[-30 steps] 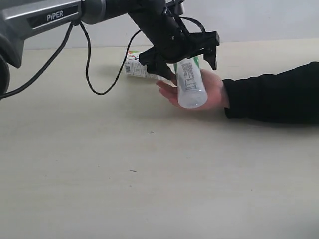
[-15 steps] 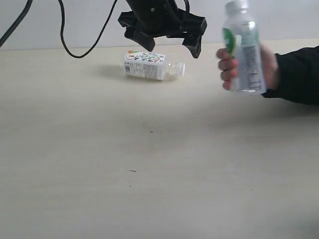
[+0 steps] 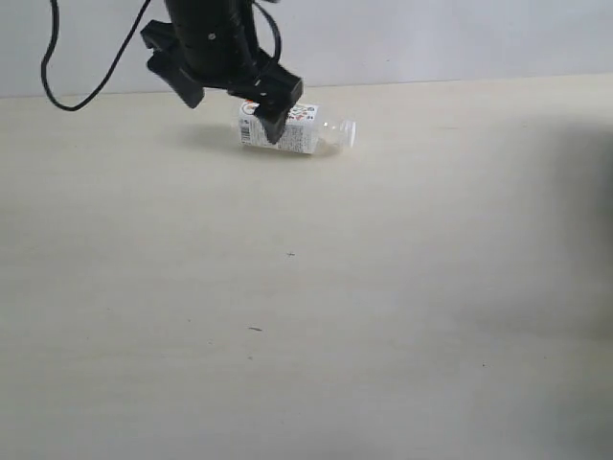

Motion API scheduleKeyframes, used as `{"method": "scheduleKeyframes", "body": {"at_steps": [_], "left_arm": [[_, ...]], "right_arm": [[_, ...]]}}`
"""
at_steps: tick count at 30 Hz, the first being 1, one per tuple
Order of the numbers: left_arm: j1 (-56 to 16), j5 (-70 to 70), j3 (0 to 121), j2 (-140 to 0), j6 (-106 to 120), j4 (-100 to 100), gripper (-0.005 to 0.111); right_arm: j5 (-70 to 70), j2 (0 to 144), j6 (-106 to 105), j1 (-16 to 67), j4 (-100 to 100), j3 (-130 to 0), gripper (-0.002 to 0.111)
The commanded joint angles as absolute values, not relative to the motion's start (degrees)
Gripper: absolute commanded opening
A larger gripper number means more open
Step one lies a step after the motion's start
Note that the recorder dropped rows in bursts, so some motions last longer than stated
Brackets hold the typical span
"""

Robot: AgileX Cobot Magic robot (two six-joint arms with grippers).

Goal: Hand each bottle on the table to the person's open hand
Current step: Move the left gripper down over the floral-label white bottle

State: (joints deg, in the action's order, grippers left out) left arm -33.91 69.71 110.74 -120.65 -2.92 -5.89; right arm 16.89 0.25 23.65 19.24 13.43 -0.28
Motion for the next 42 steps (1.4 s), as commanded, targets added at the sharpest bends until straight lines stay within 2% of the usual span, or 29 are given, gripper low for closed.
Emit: {"method": "scheduleKeyframes", "body": {"at_steps": [1, 11, 24, 32, 42], "left_arm": [[-31.3, 68.9, 103.3, -117.4, -1.6, -10.9, 0.105], [-27.1, 63.8, 99.3, -116.7, -1.7, -17.1, 0.105], [-27.1, 38.0, 99.3, -116.7, -1.5, -20.3, 0.105], [-27.1, 33.5, 99.3, -116.8, -1.5, -24.9, 0.105], [-27.6, 28.8, 99.3, -121.9, 31.3, -24.0, 0.105]], "right_arm": [[16.1, 0.0, 23.6, 19.3, 13.4, 0.0, 0.0], [16.1, 0.0, 23.6, 19.3, 13.4, 0.0, 0.0], [16.1, 0.0, 23.6, 19.3, 13.4, 0.0, 0.0], [16.5, 0.0, 23.6, 19.3, 13.4, 0.0, 0.0], [16.5, 0.0, 23.6, 19.3, 13.4, 0.0, 0.0]]}}
